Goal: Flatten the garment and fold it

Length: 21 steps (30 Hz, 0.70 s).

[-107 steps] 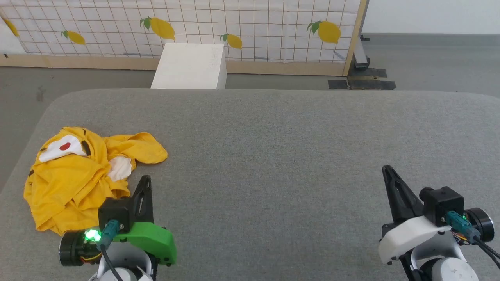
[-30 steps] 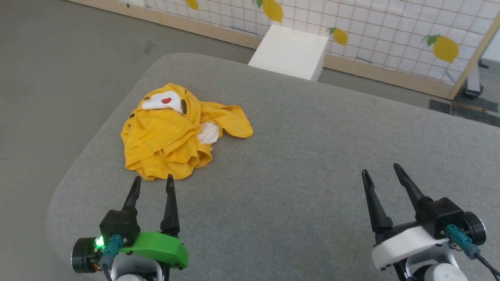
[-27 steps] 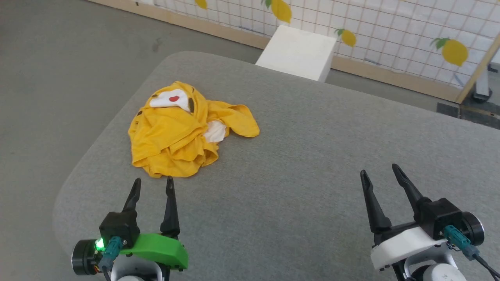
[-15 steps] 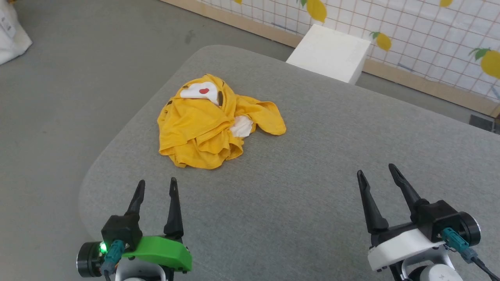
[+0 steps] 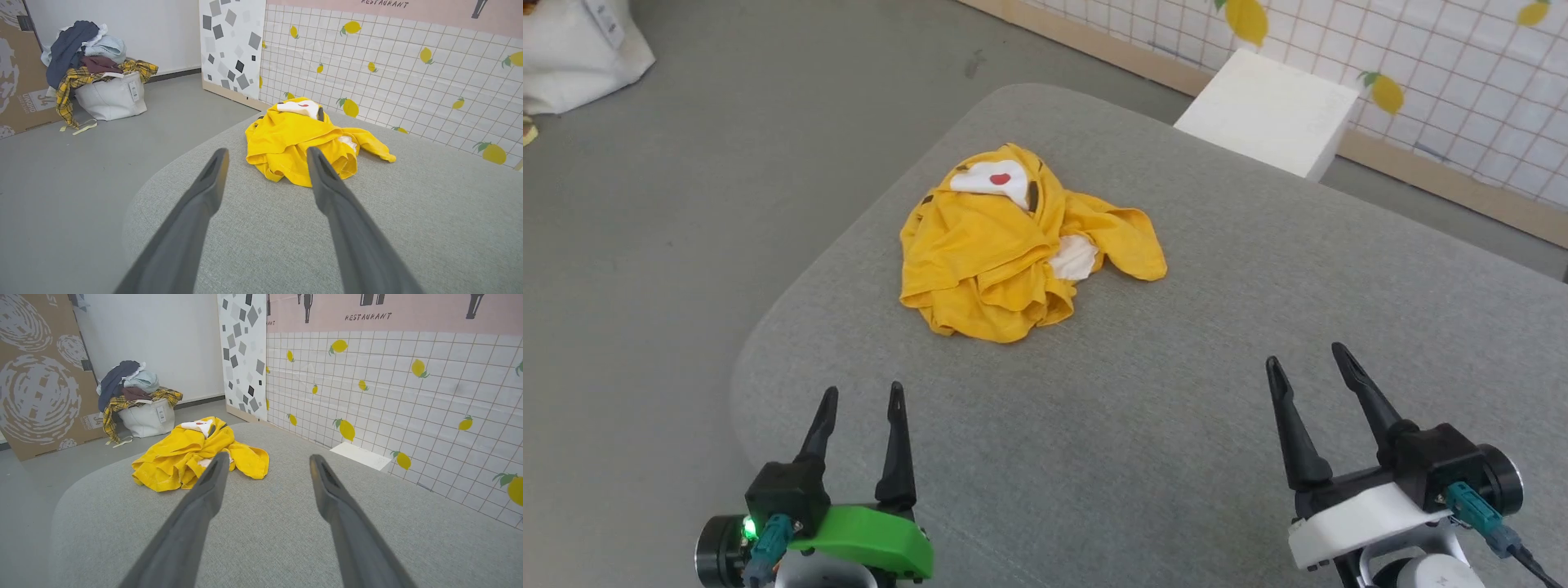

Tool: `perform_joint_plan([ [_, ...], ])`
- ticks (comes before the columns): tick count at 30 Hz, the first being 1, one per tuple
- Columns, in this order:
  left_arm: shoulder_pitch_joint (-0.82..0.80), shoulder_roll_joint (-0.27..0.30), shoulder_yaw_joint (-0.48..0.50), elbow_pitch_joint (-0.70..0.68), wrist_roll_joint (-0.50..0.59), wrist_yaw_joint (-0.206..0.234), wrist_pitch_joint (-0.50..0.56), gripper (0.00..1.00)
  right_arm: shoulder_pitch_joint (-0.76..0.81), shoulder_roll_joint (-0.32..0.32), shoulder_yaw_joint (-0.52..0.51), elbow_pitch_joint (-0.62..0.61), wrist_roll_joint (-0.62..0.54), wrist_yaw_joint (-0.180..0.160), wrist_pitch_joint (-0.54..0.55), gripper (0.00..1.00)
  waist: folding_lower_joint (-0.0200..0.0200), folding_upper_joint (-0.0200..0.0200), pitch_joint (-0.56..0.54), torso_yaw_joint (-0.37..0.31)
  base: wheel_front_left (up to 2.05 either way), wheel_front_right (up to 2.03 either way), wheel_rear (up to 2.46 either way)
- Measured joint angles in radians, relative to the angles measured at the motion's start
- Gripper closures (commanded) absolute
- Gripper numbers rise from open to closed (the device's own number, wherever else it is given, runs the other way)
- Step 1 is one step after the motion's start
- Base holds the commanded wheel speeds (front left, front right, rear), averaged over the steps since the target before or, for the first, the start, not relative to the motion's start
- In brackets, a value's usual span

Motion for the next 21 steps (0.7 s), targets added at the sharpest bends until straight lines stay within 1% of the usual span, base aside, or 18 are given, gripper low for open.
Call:
perform_joint_plan([
  [3, 0.000, 0.000, -0.006, 0.003, -0.004, 0.000, -0.005, 0.00, 0.001, 0.000, 0.001, 0.000, 0.001, 0.000, -0.007, 0.00, 0.0000, 0.0000, 0.003, 0.015, 0.00, 0.00, 0.00],
  [4, 0.001, 0.000, -0.014, 0.007, -0.006, 0.000, -0.013, 0.00, 0.001, 0.000, 0.002, 0.000, 0.001, 0.000, -0.016, 0.00, 0.0000, 0.0000, 0.006, 0.037, 0.00, 0.00, 0.00],
  [21, 0.003, 0.000, -0.023, 0.001, -0.038, 0.002, -0.049, 0.00, 0.003, 0.000, 0.007, 0.001, 0.019, 0.000, -0.050, 0.00, 0.0000, 0.0000, 0.017, 0.124, 0.00, 0.00, 0.00],
])
